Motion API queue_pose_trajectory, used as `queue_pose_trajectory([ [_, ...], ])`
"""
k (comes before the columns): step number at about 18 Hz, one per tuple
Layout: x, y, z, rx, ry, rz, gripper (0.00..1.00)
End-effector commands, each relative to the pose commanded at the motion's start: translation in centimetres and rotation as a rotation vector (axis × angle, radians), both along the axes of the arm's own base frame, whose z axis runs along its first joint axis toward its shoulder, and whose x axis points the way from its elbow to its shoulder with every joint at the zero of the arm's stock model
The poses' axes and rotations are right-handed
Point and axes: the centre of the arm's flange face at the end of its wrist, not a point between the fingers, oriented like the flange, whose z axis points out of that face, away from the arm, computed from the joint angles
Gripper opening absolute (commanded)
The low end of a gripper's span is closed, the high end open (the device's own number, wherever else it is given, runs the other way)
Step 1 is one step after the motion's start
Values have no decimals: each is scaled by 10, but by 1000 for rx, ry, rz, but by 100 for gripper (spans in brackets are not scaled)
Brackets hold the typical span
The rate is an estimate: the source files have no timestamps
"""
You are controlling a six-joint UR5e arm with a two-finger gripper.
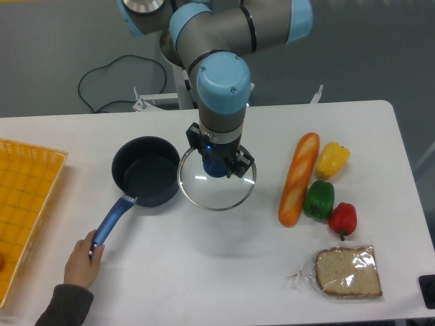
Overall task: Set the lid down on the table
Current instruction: 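Hold the glass lid in the gripper beside the blue saucepan, then move the held glass lid away from the saucepan and lower it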
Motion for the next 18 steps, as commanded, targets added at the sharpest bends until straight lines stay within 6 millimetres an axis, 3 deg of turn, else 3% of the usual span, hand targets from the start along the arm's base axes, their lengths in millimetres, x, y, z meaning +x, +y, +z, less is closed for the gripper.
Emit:
queue_pose_trajectory([
  [10,-3,4,-3,9,4,0,44],
  [18,-12,22,-28,5,-3,-4,44],
])
